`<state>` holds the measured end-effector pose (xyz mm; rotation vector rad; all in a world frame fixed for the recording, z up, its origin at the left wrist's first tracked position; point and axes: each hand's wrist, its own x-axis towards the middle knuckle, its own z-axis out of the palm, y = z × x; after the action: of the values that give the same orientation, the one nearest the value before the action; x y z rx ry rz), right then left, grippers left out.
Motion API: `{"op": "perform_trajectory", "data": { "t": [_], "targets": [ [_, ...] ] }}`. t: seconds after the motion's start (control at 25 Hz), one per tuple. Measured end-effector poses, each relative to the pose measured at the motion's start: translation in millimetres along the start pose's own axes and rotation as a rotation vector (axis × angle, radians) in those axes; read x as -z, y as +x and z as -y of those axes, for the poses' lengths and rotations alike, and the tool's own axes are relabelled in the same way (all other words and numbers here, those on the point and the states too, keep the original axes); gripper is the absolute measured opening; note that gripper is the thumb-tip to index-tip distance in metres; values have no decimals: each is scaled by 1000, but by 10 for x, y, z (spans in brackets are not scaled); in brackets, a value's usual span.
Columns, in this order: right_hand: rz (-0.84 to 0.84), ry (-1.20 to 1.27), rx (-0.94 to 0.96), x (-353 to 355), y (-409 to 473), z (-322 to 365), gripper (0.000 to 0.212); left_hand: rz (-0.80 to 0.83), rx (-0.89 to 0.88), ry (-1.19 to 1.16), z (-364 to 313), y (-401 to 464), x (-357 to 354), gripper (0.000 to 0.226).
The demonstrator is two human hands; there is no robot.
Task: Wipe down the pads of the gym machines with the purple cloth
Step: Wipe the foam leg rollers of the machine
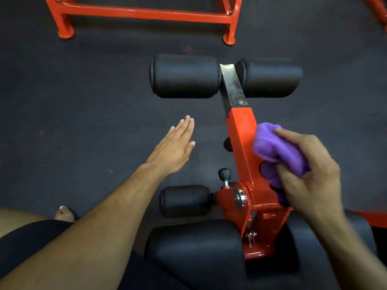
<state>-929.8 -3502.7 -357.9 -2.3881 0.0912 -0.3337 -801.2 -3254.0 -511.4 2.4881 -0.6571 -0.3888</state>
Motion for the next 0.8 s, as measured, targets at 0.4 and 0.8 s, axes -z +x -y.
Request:
{"op": "perform_trajectory", "data": {
  "t": [0.4, 0.8],
  "targets": [
    [846, -448, -205, -2523, 230, -286, 61, 471, 290, -70, 1167, -859, -805, 72],
    [837, -692, -266, -2984, -101, -1045, 69, 648, 295, -256, 1393, -654, -1648, 71]
  ]
}}
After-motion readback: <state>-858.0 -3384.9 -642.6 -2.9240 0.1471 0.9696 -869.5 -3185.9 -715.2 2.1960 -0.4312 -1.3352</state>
